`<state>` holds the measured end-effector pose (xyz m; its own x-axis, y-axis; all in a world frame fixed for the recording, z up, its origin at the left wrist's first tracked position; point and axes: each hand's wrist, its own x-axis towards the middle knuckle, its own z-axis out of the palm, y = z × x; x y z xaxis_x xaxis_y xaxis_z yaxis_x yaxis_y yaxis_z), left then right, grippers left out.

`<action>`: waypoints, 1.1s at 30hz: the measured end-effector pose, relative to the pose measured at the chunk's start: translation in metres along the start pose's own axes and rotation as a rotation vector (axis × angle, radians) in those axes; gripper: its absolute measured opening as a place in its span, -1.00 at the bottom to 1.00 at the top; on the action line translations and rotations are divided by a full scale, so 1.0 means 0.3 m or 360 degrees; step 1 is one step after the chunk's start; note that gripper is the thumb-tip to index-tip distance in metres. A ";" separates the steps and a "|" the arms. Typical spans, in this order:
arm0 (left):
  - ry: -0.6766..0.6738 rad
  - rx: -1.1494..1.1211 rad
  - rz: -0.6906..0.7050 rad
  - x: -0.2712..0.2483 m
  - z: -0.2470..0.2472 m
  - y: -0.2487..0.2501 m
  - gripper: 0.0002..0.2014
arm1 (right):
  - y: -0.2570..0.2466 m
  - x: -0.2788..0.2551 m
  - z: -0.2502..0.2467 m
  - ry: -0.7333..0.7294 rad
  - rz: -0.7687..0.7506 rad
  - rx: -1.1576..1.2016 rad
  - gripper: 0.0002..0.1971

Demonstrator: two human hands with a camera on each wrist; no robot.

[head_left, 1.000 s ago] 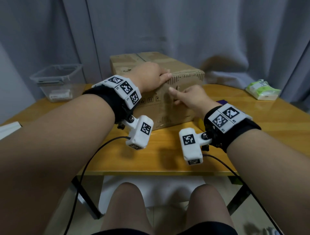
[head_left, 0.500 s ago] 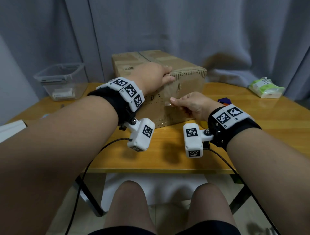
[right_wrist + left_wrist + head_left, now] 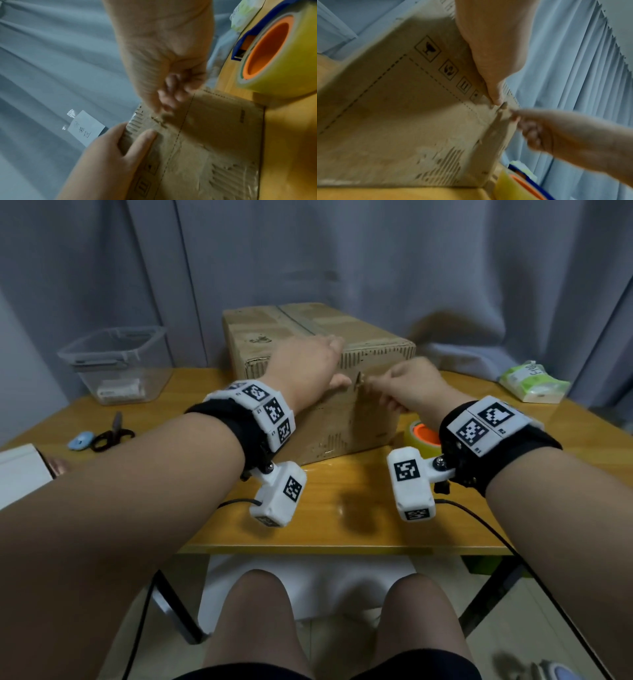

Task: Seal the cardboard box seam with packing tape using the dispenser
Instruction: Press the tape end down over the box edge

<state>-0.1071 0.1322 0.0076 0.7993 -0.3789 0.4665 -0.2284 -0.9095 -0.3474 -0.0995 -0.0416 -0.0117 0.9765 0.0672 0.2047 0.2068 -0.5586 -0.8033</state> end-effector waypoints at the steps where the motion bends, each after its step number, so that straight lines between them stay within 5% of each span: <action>1: 0.0004 0.0102 -0.0009 -0.010 0.012 0.017 -0.30 | -0.006 0.011 0.001 0.0257 -0.0180 -0.0033 -0.68; 3: 0.0012 0.0294 -0.0078 -0.037 0.034 0.056 -0.14 | -0.033 0.018 0.004 0.0624 -0.0538 -0.0160 -0.83; 4: 0.0013 0.0328 -0.0120 -0.046 0.044 0.072 -0.09 | -0.046 0.018 0.008 0.0657 -0.0672 -0.0274 -0.92; 6: 0.0035 0.0283 -0.0152 -0.051 0.042 0.081 -0.12 | -0.060 0.027 0.018 0.0474 -0.0807 -0.0551 -0.67; 9: 0.0059 0.0096 -0.0077 -0.020 -0.009 0.040 -0.45 | -0.063 0.037 0.018 0.0046 -0.0811 -0.0781 -0.40; 12: 0.0025 -0.0164 -0.0004 0.014 -0.050 -0.028 -0.60 | -0.051 0.062 0.006 -0.0039 -0.0871 -0.0898 -0.40; 17: -0.0203 -0.0272 -0.0016 0.058 -0.042 -0.037 -0.62 | -0.093 0.093 -0.010 -0.0138 -0.0811 -0.1076 -0.39; 22: -0.0536 -0.0261 -0.0062 0.122 -0.018 -0.011 -0.27 | -0.072 0.095 0.032 -0.0101 -0.0766 -0.1365 -0.13; 26: -0.0673 -0.0250 -0.0057 0.167 -0.027 0.000 -0.41 | -0.068 0.101 0.027 -0.0106 -0.0764 -0.1325 -0.16; 33: 0.0047 -0.0377 0.0034 0.037 -0.012 -0.035 -0.64 | -0.048 0.107 0.038 -0.0039 -0.0775 -0.1177 -0.14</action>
<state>-0.0978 0.1370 0.0193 0.7771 -0.3999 0.4860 -0.3717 -0.9148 -0.1584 -0.0704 -0.0219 0.0000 0.7931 0.4497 0.4108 0.5161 -0.8543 -0.0612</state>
